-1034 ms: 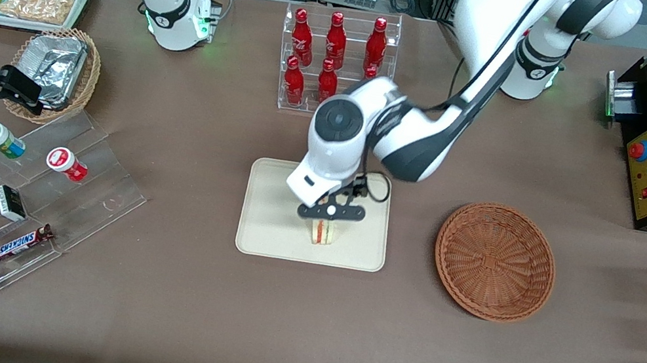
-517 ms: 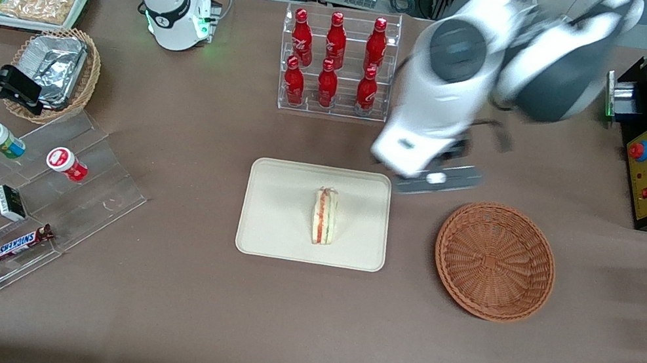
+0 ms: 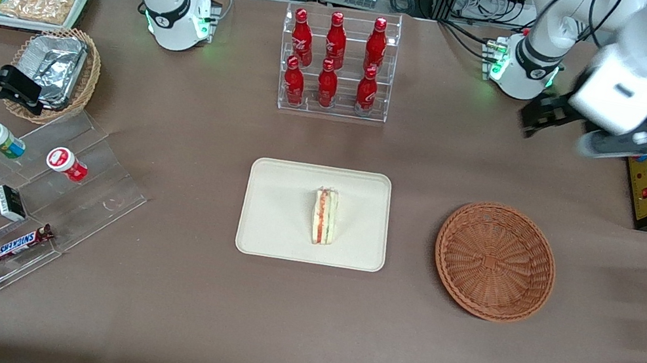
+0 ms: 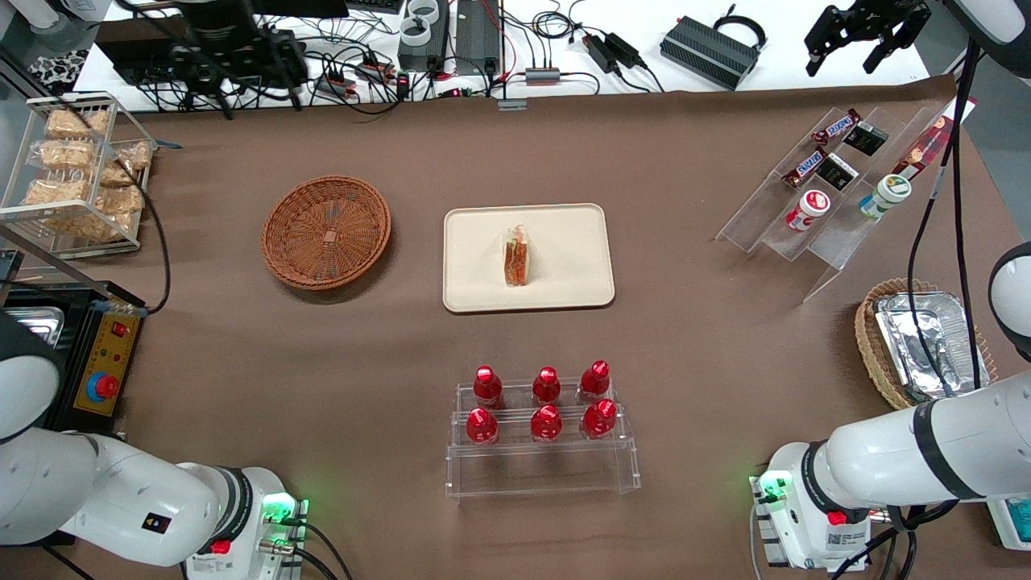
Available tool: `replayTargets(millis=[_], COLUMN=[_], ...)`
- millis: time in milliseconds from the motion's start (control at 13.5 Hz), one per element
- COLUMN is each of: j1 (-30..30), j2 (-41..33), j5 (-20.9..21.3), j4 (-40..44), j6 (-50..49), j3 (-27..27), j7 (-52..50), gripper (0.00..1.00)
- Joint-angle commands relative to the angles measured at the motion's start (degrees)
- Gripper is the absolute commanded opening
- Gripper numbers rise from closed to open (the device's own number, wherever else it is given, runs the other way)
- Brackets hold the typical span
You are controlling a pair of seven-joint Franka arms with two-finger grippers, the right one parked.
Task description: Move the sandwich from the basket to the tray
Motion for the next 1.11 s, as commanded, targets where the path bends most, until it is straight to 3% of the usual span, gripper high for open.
replayTargets(millis=[0, 517, 1034], j1=[5.8, 16.3, 17.0], j2=[-6.4, -7.2, -3.3], j5=[0.3, 1.9, 1.4], j4=[-6.8, -8.3, -7.4], j6=[0.8, 1.9, 4.2], j3=[-0.8, -0.7, -0.8], j7=[7.8, 21.6, 22.3], gripper=[1.00, 1.00, 1.00])
